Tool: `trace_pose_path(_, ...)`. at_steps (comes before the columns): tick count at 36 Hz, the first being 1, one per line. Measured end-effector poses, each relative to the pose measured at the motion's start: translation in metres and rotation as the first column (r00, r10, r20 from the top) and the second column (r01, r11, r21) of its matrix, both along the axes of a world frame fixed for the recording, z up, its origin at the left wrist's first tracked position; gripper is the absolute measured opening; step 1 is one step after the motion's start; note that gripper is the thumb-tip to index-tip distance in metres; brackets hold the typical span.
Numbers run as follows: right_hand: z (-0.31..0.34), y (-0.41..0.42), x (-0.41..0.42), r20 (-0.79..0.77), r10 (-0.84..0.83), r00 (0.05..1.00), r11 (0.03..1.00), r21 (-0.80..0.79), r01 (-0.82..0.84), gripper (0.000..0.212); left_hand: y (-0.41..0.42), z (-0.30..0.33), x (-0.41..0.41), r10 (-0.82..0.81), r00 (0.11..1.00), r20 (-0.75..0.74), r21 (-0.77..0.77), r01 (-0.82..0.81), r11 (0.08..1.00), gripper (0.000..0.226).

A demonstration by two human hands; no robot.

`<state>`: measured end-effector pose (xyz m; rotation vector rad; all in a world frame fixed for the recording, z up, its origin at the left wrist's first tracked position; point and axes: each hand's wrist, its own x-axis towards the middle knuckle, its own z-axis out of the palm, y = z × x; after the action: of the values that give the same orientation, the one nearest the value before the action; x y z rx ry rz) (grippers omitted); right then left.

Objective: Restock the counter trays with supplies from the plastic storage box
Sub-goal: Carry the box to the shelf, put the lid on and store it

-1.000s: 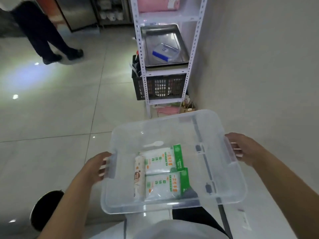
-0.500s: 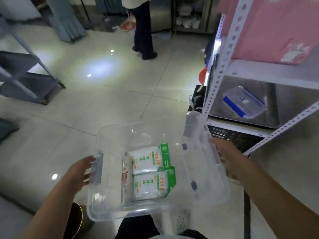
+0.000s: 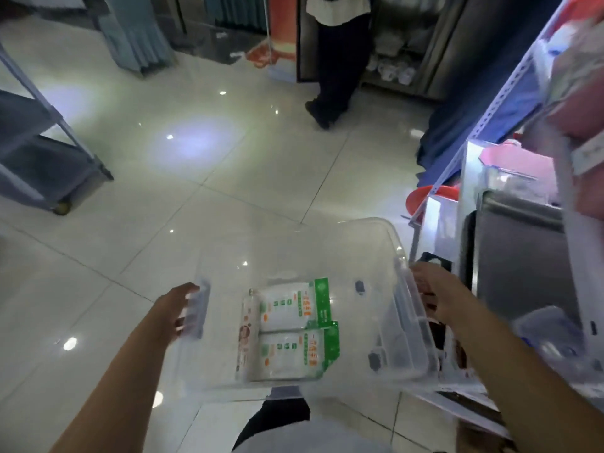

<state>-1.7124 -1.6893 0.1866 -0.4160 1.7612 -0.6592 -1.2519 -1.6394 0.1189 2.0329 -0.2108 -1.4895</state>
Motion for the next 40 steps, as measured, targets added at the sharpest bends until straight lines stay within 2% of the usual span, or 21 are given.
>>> trace_pose_path(5,0.012,-0.077,-0.028,-0.002,-0.126,0.992,0.992,-0.032,0.126,0.016,-0.148,0.011,-0.027,-0.14,0.99,0.001,-0.041,0.14,0.989,0.032)
trace_pose_path(12,-0.012,-0.19,-0.093,0.047,-0.392,0.919,0.917,-0.059,0.394,0.016,-0.365,0.027,-0.105,-0.385,0.922,0.046,-0.079,0.387,0.919,0.016)
trace_pose_path(18,-0.055,-0.286,-0.149,0.093,-0.542,0.835,0.837,-0.029,0.546,0.017,-0.53,0.033,-0.191,-0.535,0.833,0.139,-0.044,0.545,0.838,0.017)
trace_pose_path(21,-0.076,-0.321,-0.17,0.078,-0.617,0.783,0.786,0.005,0.619,0.021,-0.599,0.035,-0.231,-0.606,0.777,0.172,0.017,0.613,0.79,0.02)
trace_pose_path(27,-0.101,-0.365,-0.187,0.105,-0.689,0.717,0.725,0.089,0.683,0.031,-0.701,0.022,-0.295,-0.652,0.705,0.278,0.038,0.67,0.741,0.019)
trace_pose_path(31,-0.118,-0.389,-0.195,0.117,-0.778,0.617,0.628,0.116,0.77,0.042,-0.761,0.001,-0.336,-0.71,0.645,0.283,0.078,0.722,0.687,0.022)
trace_pose_path(35,-0.139,-0.405,-0.196,0.127,-0.863,0.489,0.505,0.178,0.845,0.052,-0.813,-0.029,-0.377,-0.827,0.491,0.274,0.163,0.824,0.543,0.02)
trace_pose_path(38,-0.151,-0.415,-0.188,0.026,-0.915,0.403,0.4,0.187,0.897,0.059,-0.845,-0.052,-0.413,-0.908,0.327,0.264,0.215,0.897,0.386,0.017)
trace_pose_path(40,-0.159,-0.416,-0.179,-0.005,-0.943,0.332,0.325,0.195,0.925,0.055,-0.864,-0.072,-0.438,-0.941,0.206,0.27,0.234,0.934,0.271,0.016)
